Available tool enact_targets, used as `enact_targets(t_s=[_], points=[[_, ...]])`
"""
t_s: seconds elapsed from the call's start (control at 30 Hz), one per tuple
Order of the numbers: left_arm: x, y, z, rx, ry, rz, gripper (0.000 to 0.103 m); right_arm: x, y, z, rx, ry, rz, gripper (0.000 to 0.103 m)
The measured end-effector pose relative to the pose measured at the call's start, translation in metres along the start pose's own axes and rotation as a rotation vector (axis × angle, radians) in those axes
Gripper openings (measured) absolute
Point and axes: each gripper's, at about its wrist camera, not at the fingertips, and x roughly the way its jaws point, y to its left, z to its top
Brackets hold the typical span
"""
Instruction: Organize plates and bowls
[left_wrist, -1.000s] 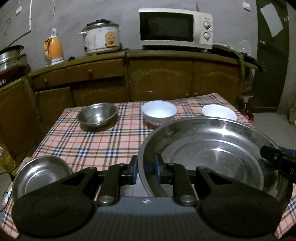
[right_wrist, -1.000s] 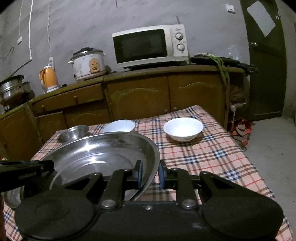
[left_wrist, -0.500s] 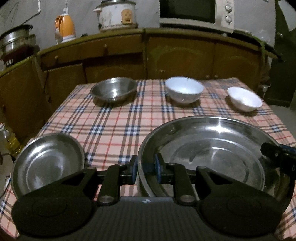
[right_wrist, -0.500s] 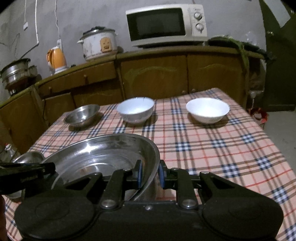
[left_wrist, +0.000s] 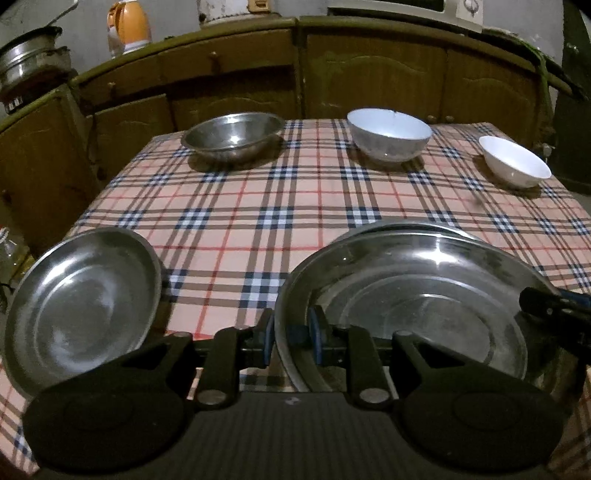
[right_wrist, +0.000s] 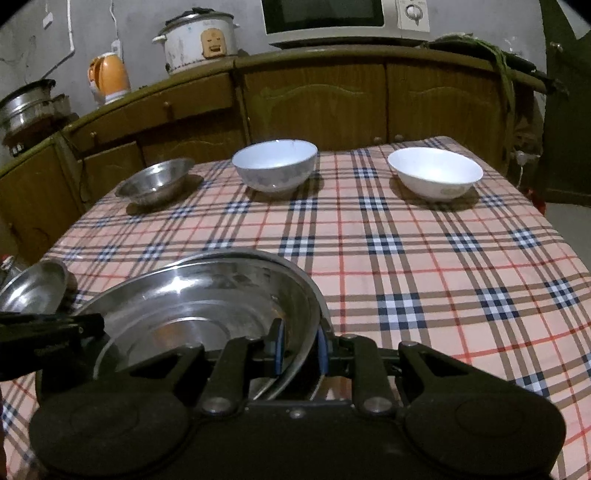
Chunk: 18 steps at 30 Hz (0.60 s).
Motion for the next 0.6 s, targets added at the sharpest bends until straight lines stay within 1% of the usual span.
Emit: enact_targets(t_s=[0.13, 0.23, 0.27, 0.33, 0.43, 0.6], points=[[0.006, -0.005, -0.002, 0.009, -0.014, 0.004, 0.023, 0.006, -0.001, -0.001, -0.006, -0.006, -0.007, 0.024], [0.01, -0.004, -0.002, -0.005, -0.016, -0.007, 0.024, 0.008, -0.001, 0.0, -0.017, -0.012, -0.013, 0.025], [0.012, -0.004, -0.002, -0.009, -0.013, -0.01, 0.024, 0.009, -0.001, 0.001, -0.022, -0.013, -0.013, 0.026], [0.015, -0.005, -0.003, -0.013, -0.013, -0.014, 0.024, 0.011, 0.0, 0.001, -0.026, -0.012, -0.009, 0.032], [0.018, -0.006, -0.006, -0.013, -0.012, -0.013, 0.025, 0.012, 0.001, 0.002, -0.034, -0.019, 0.0, 0.037], [0.02, -0.004, -0.006, -0.028, -0.014, -0.026, 0.027, 0.012, 0.0, 0.002, -0.039, -0.02, 0.003, 0.038]])
